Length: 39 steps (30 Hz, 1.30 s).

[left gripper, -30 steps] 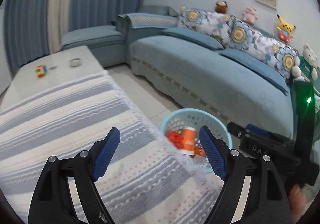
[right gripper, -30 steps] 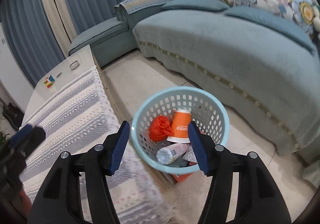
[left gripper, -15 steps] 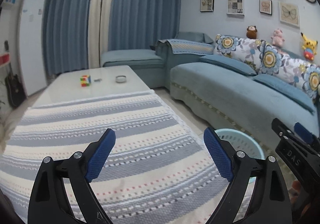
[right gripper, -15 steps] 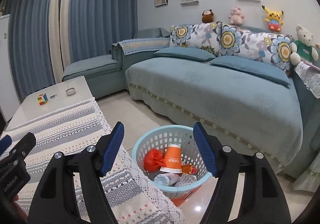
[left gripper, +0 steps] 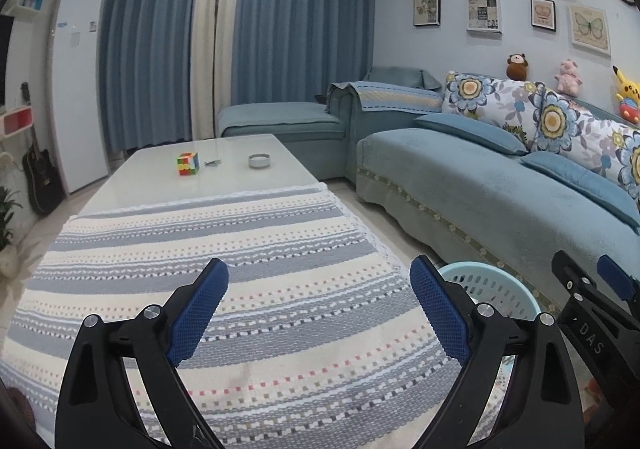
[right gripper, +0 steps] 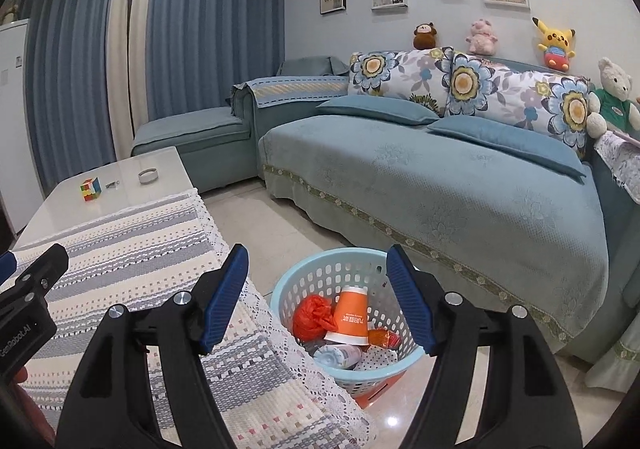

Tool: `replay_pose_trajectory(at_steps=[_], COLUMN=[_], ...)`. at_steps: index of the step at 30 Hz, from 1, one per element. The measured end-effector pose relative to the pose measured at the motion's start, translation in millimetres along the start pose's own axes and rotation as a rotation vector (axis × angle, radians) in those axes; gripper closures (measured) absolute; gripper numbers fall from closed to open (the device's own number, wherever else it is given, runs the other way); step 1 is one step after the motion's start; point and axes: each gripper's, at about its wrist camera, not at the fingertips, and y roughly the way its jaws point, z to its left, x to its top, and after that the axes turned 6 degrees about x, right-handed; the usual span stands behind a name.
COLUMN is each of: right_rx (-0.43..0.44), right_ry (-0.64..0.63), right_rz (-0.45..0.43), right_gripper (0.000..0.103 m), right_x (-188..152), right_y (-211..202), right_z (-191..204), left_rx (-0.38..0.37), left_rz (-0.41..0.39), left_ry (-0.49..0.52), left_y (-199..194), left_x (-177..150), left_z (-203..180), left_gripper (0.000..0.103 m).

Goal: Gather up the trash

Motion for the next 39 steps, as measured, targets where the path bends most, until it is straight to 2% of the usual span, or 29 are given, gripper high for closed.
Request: replay_pose_trajectory(at_steps=[8, 20, 28, 39], right_rx=[0.003, 0.016, 0.029, 0.039], right_ry=[-0.034, -0.022, -0.029, -0.031], right_rz=[-0.022, -0.008, 0.011, 0.02], right_gripper=[0.035, 0.033, 0.032, 0.032], right_x=[-1.9, -2.4, -3.6, -4.1], right_y=[-5.8, -3.4, 0.8, 2.9], right_z=[7.0, 5.2, 7.5, 8.8], left_rx=[0.01, 0.018, 0.078, 0.077], left_rz=[0.002, 0.006, 0.008, 0.02], left_ry=[0.0, 0.003, 0.021, 0.009], left_y=[-0.7, 0.5, 2.8, 4.9], left_x=[0.1, -1.4, -1.7, -1.5], left_z=[0.8, -0.8, -2.7, 1.2], left_gripper=[0.013, 0.01, 0.01, 0.01])
